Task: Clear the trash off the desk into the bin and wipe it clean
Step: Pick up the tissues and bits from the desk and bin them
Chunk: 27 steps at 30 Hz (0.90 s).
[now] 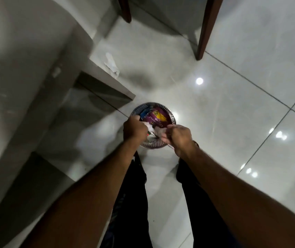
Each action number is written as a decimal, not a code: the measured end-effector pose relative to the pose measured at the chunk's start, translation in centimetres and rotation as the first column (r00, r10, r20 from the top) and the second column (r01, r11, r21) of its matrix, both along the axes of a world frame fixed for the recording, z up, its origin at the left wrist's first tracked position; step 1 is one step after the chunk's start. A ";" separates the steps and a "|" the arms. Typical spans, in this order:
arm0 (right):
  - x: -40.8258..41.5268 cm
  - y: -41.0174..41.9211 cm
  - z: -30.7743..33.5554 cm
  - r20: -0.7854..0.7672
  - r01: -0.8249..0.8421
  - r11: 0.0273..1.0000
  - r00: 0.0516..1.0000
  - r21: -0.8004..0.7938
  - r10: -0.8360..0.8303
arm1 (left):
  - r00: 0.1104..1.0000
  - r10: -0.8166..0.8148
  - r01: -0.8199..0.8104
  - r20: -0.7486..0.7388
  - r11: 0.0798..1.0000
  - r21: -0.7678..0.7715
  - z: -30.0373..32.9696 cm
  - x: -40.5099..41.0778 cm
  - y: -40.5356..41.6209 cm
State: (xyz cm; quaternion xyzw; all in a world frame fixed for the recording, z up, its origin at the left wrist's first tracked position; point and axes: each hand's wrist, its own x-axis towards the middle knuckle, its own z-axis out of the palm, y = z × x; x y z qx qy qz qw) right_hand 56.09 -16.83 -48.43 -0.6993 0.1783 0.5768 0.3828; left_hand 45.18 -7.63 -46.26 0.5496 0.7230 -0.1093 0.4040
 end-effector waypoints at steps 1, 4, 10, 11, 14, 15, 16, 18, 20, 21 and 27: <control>0.4 -0.2 1.2 0.016 0.045 0.999 0.999 0.009 -0.045 | 1.000 -0.012 0.011 0.011 0.999 0.043 1.6 0.1 -0.3; 1.4 -0.3 7.3 0.076 0.143 0.989 0.986 0.046 -0.146 | 0.986 -0.114 0.088 0.119 0.975 0.205 8.6 0.8 -1.5; 0.8 2.5 25.6 0.226 0.112 0.950 0.957 0.293 -0.183 | 0.834 -0.429 0.149 0.347 0.781 0.607 27.0 0.5 -3.1; 0.3 3.2 28.4 0.249 0.081 0.939 0.953 0.335 -0.171 | 0.822 -0.450 0.117 0.350 0.735 0.668 29.7 -0.4 -2.9; -2.6 6.0 35.9 0.384 -0.095 0.893 0.919 0.439 -0.091 | 0.854 -0.444 0.042 0.270 0.577 0.816 35.8 -5.4 -0.3; -4.0 7.3 37.7 0.442 -0.183 0.868 0.896 0.462 -0.047 | 0.884 -0.417 0.050 0.209 0.529 0.847 37.2 -7.6 1.0; -5.5 8.6 39.2 0.495 -0.277 0.836 0.869 0.474 0.007 | 0.914 -0.381 0.071 0.142 0.494 0.866 38.3 -10.0 2.3; -9.1 11.7 41.3 0.617 -0.481 0.755 0.776 0.445 0.131 | 0.953 -0.302 0.119 0.027 0.455 0.883 39.4 -15.1 4.8; -12.2 14.6 42.5 0.792 -0.736 0.598 0.553 0.318 0.259 | 0.957 -0.283 0.192 -0.061 0.465 0.864 39.6 -19.5 6.0; -13.9 16.1 42.9 0.862 -0.850 0.481 0.396 0.215 0.316 | 0.951 -0.291 0.242 -0.108 0.476 0.846 39.4 -21.5 6.4; -20.6 21.5 41.9 0.834 -0.890 -0.248 -0.448 -0.383 0.322 | 0.752 -0.548 0.562 -0.366 0.244 0.791 37.6 -26.1 7.6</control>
